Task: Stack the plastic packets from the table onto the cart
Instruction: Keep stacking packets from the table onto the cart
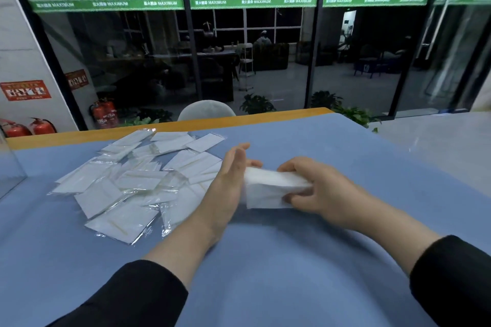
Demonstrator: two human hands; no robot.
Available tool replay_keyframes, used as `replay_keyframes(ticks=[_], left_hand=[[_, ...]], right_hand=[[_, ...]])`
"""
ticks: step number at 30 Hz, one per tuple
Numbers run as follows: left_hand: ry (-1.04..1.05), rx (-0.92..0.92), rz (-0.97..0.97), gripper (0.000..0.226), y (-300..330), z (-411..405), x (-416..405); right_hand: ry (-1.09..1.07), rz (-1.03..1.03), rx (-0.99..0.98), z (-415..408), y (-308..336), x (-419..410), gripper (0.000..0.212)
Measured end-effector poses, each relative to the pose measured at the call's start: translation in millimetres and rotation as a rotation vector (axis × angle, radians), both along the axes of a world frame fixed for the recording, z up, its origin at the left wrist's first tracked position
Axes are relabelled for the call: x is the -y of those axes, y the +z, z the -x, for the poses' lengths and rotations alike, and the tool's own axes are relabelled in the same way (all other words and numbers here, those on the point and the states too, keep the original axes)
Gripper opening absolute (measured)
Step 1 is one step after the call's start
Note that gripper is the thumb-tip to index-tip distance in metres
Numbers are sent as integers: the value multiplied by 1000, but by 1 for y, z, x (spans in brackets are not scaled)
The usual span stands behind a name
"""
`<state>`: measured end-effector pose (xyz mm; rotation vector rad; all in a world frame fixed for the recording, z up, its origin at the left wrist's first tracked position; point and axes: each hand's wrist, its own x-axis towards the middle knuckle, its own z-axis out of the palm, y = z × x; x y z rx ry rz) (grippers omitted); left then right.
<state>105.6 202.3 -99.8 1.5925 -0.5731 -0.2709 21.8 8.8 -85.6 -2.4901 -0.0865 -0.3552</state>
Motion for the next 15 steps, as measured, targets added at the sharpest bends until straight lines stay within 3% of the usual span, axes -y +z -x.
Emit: replay_keyframes(ticks=[3,9,15], left_hand=[[-138,129,-126,80,8,5,-3],[-312,284,-217,31,43,71,47],[-599,385,-276,23,70,196,136]], right_hand=[[-71,-76,55,32,11,8,37],[-255,-78,103,143,33,32,39],[-564,-272,75,308,35,66,30]])
